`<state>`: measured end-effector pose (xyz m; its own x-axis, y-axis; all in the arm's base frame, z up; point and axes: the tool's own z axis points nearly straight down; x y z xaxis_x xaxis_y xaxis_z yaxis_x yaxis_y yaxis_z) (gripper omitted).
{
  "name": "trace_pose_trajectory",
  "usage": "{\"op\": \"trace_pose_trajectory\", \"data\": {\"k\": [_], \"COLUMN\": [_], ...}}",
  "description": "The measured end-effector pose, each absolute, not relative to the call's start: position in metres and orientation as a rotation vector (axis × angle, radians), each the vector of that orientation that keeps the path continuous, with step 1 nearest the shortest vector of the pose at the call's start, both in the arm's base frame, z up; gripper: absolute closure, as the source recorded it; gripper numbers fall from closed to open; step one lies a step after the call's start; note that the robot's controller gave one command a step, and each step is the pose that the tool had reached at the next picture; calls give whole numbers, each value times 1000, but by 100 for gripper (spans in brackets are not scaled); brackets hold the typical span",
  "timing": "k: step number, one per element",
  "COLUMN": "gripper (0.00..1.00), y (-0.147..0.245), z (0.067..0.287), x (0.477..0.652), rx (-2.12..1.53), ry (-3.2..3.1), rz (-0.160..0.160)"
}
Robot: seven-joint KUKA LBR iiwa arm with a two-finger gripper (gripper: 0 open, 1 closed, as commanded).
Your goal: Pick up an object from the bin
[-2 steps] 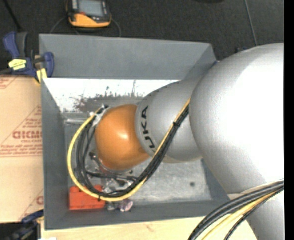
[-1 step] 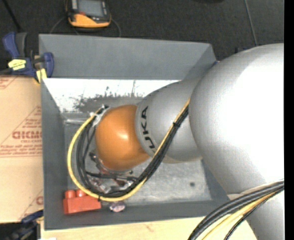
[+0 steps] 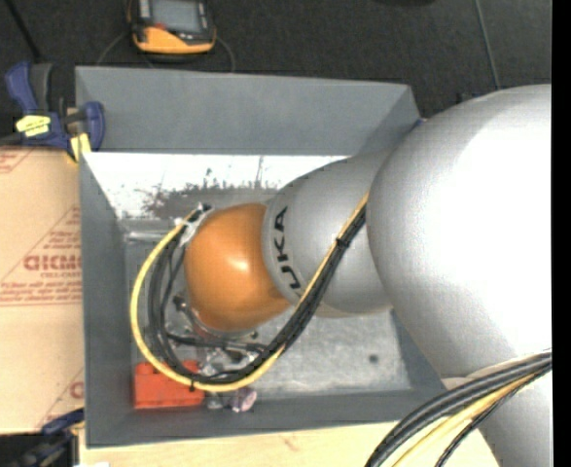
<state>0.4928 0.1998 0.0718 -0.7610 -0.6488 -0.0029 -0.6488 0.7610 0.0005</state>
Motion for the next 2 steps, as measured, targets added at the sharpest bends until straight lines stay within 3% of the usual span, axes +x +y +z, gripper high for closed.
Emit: {"op": "trace_pose_trajectory", "data": {"k": [1,2], "gripper": [100,100], "y": [199,193], "z": [72,164], "x": [493,492], "rx": [-1084,-1056], "ry": [2947,2948], "rz": [1,-1]}}
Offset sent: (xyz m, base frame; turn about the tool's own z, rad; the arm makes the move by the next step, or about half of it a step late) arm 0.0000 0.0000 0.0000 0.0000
